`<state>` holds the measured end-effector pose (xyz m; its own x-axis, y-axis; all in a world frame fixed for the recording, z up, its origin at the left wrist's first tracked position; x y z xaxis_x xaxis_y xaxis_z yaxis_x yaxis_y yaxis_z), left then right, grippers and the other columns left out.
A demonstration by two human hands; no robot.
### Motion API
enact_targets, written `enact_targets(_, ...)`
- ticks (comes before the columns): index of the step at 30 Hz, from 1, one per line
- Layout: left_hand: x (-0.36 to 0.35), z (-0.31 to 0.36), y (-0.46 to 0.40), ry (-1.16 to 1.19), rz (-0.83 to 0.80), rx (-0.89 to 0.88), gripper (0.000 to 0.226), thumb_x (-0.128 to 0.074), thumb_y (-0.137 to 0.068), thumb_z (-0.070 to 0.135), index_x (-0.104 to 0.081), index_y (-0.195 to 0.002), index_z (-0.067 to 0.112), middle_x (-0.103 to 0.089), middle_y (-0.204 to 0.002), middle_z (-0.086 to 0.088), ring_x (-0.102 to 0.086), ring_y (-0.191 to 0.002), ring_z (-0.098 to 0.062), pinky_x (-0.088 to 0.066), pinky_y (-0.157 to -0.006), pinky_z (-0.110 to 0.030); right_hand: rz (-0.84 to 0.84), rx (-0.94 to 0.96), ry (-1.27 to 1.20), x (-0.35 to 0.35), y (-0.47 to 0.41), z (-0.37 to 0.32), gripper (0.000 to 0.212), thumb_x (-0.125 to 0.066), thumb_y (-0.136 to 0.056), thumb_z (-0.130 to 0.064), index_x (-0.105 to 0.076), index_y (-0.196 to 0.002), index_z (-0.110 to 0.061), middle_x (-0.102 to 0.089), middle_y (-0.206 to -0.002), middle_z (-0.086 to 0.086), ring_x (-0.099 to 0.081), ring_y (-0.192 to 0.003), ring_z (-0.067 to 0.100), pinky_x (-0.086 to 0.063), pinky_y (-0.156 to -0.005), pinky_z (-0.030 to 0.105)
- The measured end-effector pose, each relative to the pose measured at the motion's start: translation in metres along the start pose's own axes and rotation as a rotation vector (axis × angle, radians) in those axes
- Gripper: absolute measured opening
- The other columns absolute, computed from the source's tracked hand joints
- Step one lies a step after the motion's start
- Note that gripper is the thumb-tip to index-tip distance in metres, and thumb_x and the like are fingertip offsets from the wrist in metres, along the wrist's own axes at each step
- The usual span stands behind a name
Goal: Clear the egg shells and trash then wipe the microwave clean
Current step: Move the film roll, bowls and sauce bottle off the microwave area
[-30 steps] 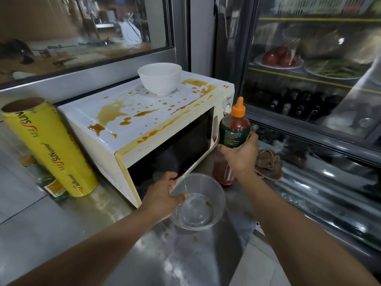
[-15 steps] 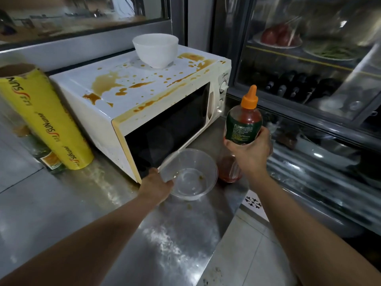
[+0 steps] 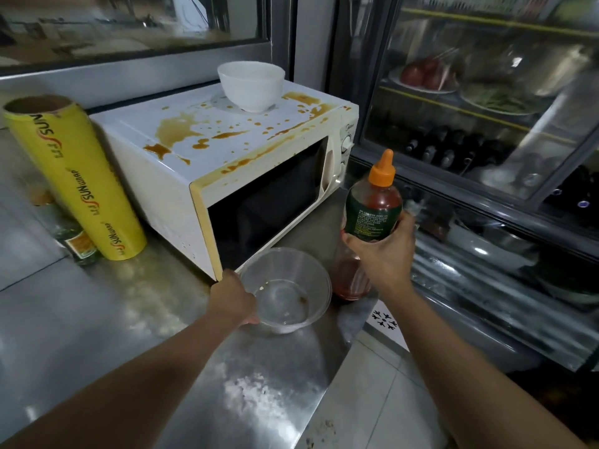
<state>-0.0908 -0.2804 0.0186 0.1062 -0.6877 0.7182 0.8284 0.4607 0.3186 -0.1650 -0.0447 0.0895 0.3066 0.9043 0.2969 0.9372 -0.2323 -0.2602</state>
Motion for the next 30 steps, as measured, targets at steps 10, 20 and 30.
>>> enact_targets(10,0.089,-0.052,0.062,0.269,0.039,-0.067,0.026,-0.052,-0.080,-0.006,-0.044,-0.068,0.016,-0.066,-0.078,-0.024,-0.067,-0.072,-0.041,-0.053,-0.061,-0.042,-0.031,0.010,-0.007,-0.018,0.078,-0.070,0.078,-0.088,-0.055,-0.018,-0.040,-0.118,-0.018,-0.058,-0.105,-0.004,-0.058,-0.091,0.010,-0.046,-0.077,0.023)
enact_targets(20,0.203,-0.166,0.098,0.252,0.101,0.017,0.021,-0.050,-0.080,0.001,-0.046,-0.097,0.013,-0.061,-0.093,-0.013,-0.068,-0.079,-0.038,-0.057,-0.068,-0.041,-0.086,0.014,0.015,-0.086,0.180,-0.164,0.077,-0.087,-0.058,-0.019,-0.042,-0.120,-0.014,-0.052,-0.099,-0.006,-0.054,-0.086,0.012,-0.041,-0.072,0.024)
enact_targets(30,0.304,-0.275,0.124,0.200,0.185,0.082,0.016,-0.060,-0.073,0.002,-0.059,-0.089,0.001,-0.067,-0.086,-0.019,-0.066,-0.084,-0.037,-0.056,-0.072,-0.042,-0.213,0.085,0.008,-0.177,0.263,-0.230,0.072,-0.088,-0.056,-0.020,-0.042,-0.111,-0.015,-0.055,-0.098,-0.003,-0.057,-0.088,0.015,-0.048,-0.075,0.029)
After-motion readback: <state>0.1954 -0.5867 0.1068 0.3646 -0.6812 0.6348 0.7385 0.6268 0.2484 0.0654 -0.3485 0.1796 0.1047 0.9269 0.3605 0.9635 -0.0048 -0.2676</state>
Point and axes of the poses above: each hand's wrist, its own y-axis away from the middle knuckle, its own x-axis out of the back of the hand, z = x × y, the point moved 3 cm from there along -y, towards the middle knuckle
